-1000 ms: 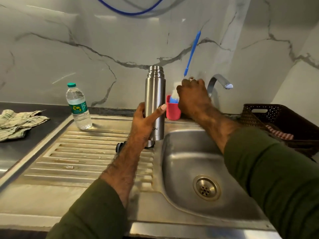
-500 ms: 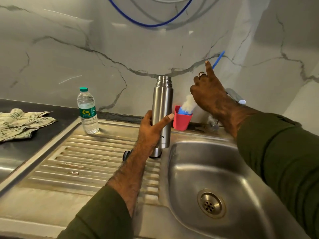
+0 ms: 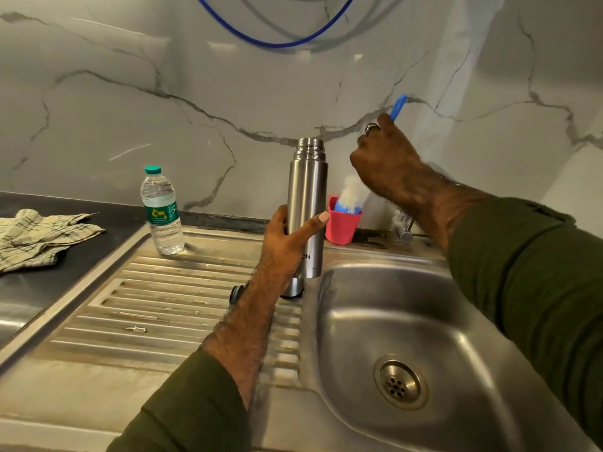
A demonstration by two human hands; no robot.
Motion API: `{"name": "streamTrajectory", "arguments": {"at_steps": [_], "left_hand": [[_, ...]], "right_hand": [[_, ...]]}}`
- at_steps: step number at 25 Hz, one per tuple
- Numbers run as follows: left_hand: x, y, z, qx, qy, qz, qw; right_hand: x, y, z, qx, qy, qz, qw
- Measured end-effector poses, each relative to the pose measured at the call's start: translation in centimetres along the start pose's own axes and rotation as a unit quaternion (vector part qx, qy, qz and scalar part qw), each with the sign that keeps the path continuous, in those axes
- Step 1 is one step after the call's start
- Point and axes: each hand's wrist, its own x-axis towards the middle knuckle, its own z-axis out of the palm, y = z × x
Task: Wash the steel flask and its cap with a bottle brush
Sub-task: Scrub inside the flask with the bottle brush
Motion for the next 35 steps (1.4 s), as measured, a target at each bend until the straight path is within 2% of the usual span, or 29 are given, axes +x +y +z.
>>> {"name": "streamTrajectory", "arguments": {"at_steps": [3, 7, 11, 17, 26, 35], "left_hand": [[-0.1, 0.0, 0.1, 0.003, 0.001, -0.001, 1.0], [0.0, -0.4, -0.1, -0.001, -0.005, 0.002, 1.0], [-0.1, -0.2, 0.2, -0.007, -0.011, 0.001, 1.0], [-0.2, -0.1, 0.0, -0.004, 0.0, -0.006, 1.0], [-0.3, 0.2, 0.0, 0.007, 0.0, -0.019, 1.0], [-0.4, 0.3, 0.0, 0.019, -0.001, -0.02, 1.0]], "right_hand": [[-0.2, 0.8, -0.2, -0.002, 0.012, -0.006, 1.0], [-0.1, 2.7, -0.4, 0.041, 0.038, 0.031, 0.998], [-1.3, 0.5, -0.8, 0.047, -0.009, 0.017, 0.999], [-1.1, 5.4, -1.5, 0.073, 0.051, 0.039, 0.995], [-2.5, 8.1, -2.2, 0.071, 0.055, 0.092, 0.992], [-3.9, 8.1, -2.1, 0.083, 0.065, 0.097, 0.99]]}}
